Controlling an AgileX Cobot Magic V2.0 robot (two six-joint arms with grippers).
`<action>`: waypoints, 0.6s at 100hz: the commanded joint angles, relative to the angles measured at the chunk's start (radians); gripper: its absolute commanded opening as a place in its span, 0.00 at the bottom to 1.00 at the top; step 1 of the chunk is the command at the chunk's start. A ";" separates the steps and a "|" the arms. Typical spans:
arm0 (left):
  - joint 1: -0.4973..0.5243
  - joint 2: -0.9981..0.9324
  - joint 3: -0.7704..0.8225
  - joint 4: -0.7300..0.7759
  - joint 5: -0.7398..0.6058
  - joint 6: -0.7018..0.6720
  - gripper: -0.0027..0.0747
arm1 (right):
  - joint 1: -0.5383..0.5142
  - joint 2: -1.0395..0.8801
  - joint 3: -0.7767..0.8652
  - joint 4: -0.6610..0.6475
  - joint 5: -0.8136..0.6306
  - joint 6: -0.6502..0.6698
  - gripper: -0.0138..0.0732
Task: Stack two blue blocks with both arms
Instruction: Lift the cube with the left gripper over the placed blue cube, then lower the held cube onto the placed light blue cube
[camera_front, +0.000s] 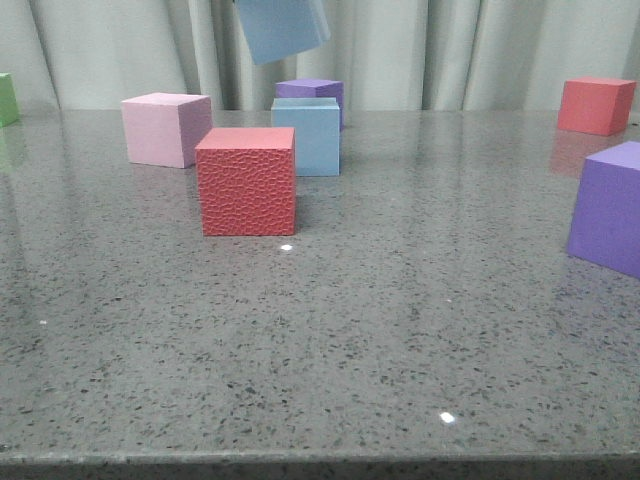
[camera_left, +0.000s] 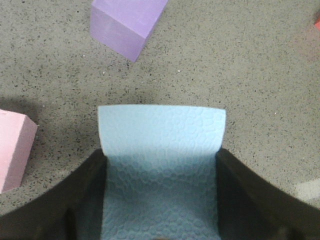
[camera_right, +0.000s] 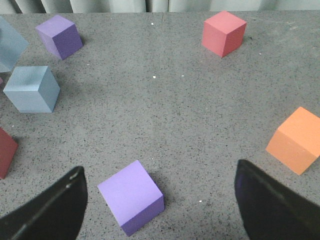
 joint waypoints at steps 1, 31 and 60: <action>-0.017 -0.049 -0.032 0.014 -0.061 -0.026 0.30 | -0.002 -0.002 -0.024 -0.051 -0.045 0.000 0.85; -0.037 -0.027 -0.032 0.020 -0.077 -0.073 0.30 | -0.002 -0.002 -0.024 -0.051 -0.036 0.000 0.85; -0.037 -0.002 -0.032 0.020 -0.071 -0.073 0.30 | -0.002 -0.002 -0.024 -0.052 -0.035 -0.001 0.85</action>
